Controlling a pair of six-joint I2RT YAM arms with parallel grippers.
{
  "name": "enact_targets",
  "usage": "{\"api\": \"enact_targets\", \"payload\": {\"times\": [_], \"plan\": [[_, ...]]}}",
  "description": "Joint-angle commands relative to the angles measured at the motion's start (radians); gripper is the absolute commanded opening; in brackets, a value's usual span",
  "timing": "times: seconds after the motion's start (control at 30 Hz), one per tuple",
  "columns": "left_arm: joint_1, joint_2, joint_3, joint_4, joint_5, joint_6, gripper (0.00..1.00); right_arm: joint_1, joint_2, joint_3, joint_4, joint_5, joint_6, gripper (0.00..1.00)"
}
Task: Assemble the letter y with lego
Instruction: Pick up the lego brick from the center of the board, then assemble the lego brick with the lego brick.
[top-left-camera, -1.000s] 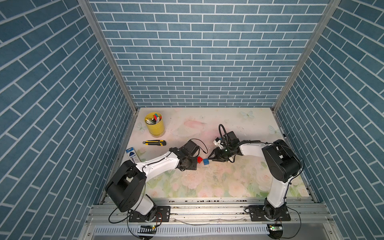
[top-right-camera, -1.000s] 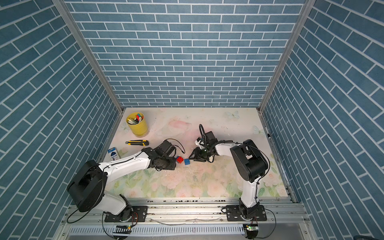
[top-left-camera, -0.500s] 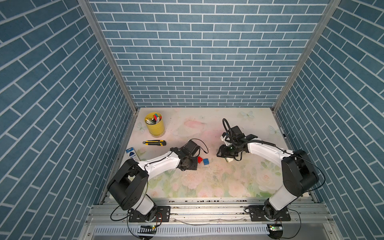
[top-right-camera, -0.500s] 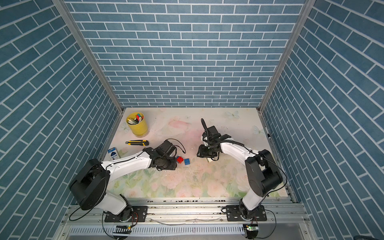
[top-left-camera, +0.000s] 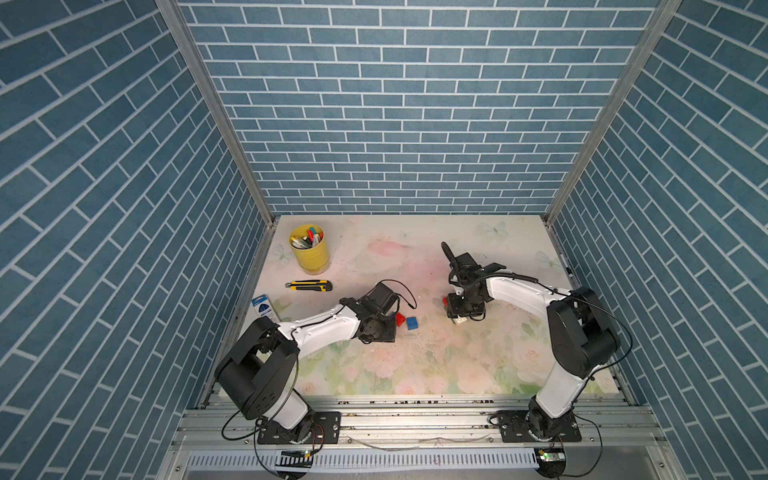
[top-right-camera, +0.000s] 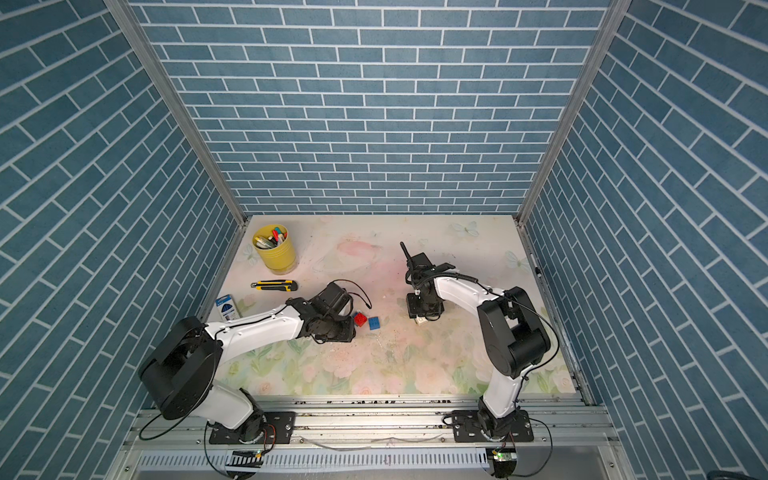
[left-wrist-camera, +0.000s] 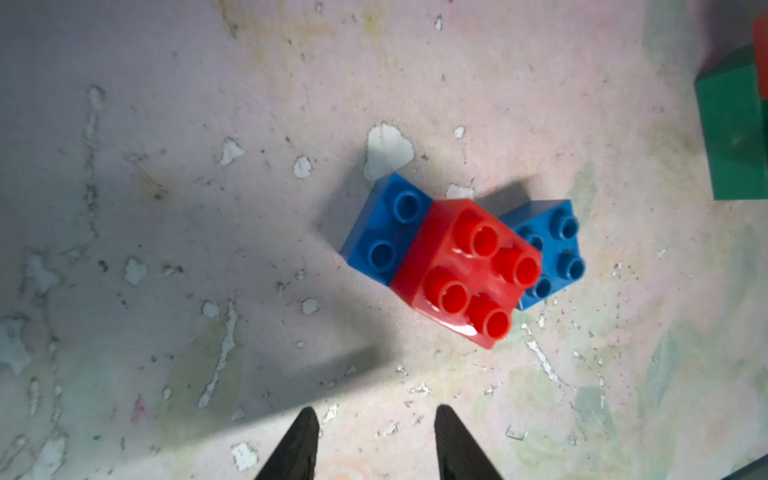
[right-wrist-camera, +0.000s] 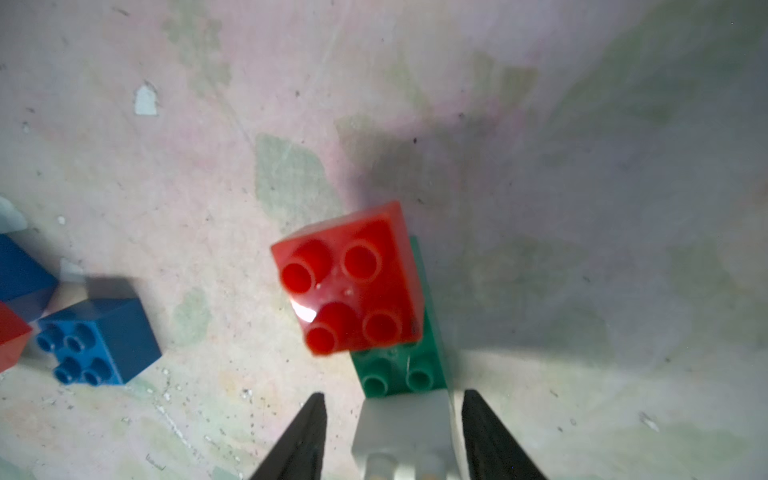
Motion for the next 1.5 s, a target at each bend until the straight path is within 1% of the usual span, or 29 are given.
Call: {"api": "enact_targets", "payload": {"times": [0.0,0.07,0.1,0.23,0.37,0.57,0.73,0.93,1.07,1.1,1.47], "plan": [[0.002,-0.001,-0.021,0.001,-0.016,-0.008,0.48,-0.001,0.04,0.059,-0.022,0.02,-0.039,0.51],[0.002,-0.007,-0.029,0.003,-0.023,-0.011,0.48,-0.001,0.066,0.075,-0.024,0.02,-0.043,0.47],[0.002,-0.011,-0.035,0.005,-0.026,-0.012,0.48,0.0,0.076,0.081,-0.027,-0.009,-0.044,0.44],[0.003,-0.021,-0.053,0.007,-0.039,-0.015,0.48,0.018,0.092,0.095,-0.031,-0.025,-0.047,0.31],[0.009,-0.027,-0.068,0.013,-0.043,-0.021,0.48,0.072,0.081,0.129,-0.053,-0.02,-0.046,0.26],[0.022,-0.05,-0.08,0.016,-0.047,-0.021,0.49,0.147,0.051,0.183,-0.075,-0.029,-0.007,0.25],[0.031,-0.069,-0.099,0.023,-0.048,-0.021,0.49,0.191,0.053,0.222,-0.08,-0.07,0.033,0.25],[0.041,-0.099,-0.127,0.032,-0.049,-0.023,0.49,0.218,0.088,0.266,-0.097,-0.09,0.084,0.24],[0.046,-0.108,-0.127,0.038,-0.048,-0.023,0.49,0.241,0.119,0.298,-0.111,-0.09,0.101,0.24],[0.046,-0.112,-0.15,0.038,-0.047,-0.023,0.49,0.245,0.131,0.308,-0.118,-0.089,0.106,0.24],[0.057,-0.144,-0.191,0.052,-0.048,-0.024,0.49,0.276,0.198,0.358,-0.153,-0.088,0.138,0.24]]}}
